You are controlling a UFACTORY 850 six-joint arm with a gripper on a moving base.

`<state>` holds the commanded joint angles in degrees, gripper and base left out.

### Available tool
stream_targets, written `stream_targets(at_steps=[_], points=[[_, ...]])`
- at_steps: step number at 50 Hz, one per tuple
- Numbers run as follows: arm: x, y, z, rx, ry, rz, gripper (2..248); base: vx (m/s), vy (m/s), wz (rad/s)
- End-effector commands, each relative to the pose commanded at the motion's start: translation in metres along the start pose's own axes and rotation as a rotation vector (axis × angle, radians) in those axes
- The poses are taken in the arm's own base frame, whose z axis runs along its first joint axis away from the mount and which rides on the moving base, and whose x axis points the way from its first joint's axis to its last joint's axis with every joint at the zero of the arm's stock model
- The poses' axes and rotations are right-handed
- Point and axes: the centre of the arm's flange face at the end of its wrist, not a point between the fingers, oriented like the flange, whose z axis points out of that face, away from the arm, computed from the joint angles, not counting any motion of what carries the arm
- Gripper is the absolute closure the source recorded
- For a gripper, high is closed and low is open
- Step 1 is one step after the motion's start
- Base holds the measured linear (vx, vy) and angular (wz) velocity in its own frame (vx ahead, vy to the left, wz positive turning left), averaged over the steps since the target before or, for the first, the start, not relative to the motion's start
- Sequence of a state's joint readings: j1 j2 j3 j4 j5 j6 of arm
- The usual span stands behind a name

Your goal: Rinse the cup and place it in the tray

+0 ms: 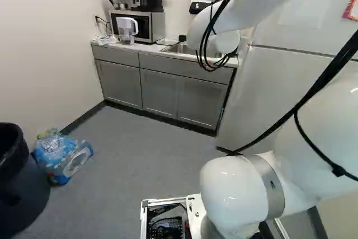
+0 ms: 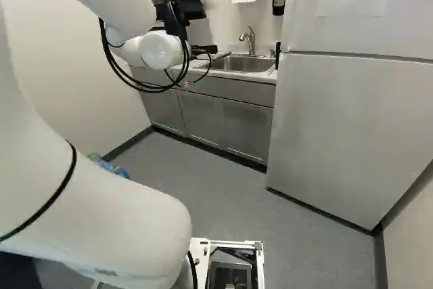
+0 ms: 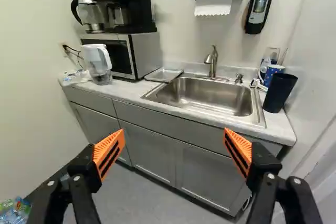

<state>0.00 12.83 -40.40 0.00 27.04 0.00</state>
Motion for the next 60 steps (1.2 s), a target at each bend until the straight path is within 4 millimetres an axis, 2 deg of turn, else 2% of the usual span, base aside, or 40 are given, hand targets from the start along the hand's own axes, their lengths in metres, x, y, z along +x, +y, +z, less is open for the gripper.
stream_targets(at_steps=[60], points=[[0.049, 0.000, -0.016, 0.000, -0.023, 0.000, 3, 0.000, 0.000, 0.000]])
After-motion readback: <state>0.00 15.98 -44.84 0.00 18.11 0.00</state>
